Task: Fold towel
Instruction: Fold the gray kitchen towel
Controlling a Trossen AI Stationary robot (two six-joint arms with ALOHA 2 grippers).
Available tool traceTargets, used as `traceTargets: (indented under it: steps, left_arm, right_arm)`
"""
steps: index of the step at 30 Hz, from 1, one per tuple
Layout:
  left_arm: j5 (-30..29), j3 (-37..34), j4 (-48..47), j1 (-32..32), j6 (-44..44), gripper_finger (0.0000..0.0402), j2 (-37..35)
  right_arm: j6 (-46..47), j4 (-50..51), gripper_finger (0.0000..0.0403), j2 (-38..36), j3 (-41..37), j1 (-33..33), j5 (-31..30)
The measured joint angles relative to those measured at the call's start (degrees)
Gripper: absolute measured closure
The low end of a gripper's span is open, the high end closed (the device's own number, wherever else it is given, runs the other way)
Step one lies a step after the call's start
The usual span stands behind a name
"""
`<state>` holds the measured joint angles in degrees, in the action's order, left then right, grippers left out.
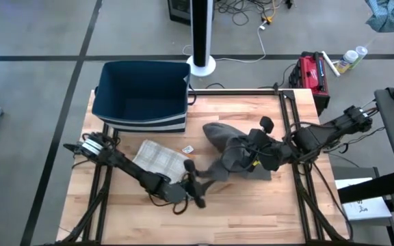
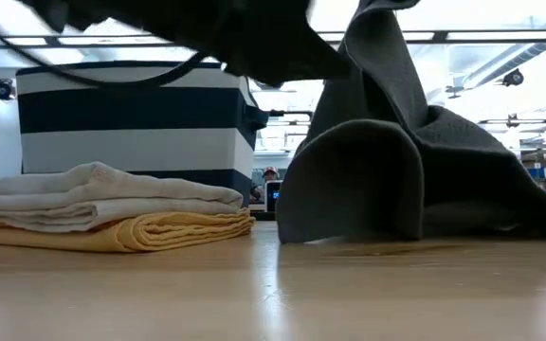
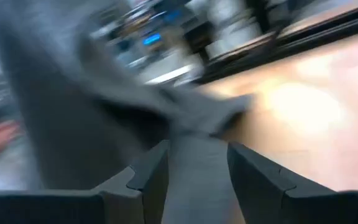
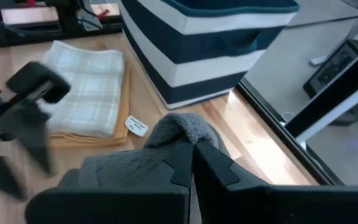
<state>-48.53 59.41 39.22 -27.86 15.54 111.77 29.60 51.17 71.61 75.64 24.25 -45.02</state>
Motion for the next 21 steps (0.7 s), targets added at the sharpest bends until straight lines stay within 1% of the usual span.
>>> traceTargets:
  steps: [1, 2, 3, 4, 7, 9, 13, 18, 21]
  left_arm:
    - [-3.5, 1.32, -1.91, 0.02, -0.02, 0.0246, 0.25]
    - [-5.62, 2.46, -3.5, 0.03, 0.0, 0.0245, 0.28]
    - [-6.36, 3.29, -4.65, 0.09, 0.08, 0.0242, 0.28]
    - [-5.91, 4.05, -5.38, 0.28, 0.06, 0.0239, 0.26]
    - [-1.8, 5.84, -5.81, 0.79, 0.04, 0.023, 0.16]
    - [-1.03, 6.76, -5.75, 1.29, -0.11, 0.0223, 0.05]
    - [-3.19, 7.05, -6.11, 2.56, -0.63, 0.0212, -0.03]
    - [-6.42, 6.87, -6.14, 2.84, 1.26, 0.0206, -0.03]
    - [-6.79, 6.65, -6.31, 2.52, 1.3, 0.0205, -0.03]
  right_arm:
    - [-0.11, -0.32, 0.0401, 0.0, 0.09, 0.25, -0.02]
    - [-0.13, -0.51, 0.0401, 0.0, 0.09, 0.48, -0.02]
    - [-0.11, -0.58, 0.0401, 0.02, 0.09, 0.66, -0.02]
    - [-0.09, -0.55, 0.0401, 0.22, 0.05, 0.79, 0.0]
    - [0.67, -0.39, 0.0401, 0.97, -0.28, 1.64, 0.54]
    - [0.77, -0.56, 0.0401, 1.69, -0.5, 2.22, 0.92]
    - [0.52, -0.54, 0.0401, 3.33, -0.68, 3.58, 1.01]
    - [0.39, -0.45, 0.0401, 4.76, -0.7, 4.63, 1.85]
    - [0.4, -0.47, 0.0401, 5.06, -0.7, 5.35, 1.99]
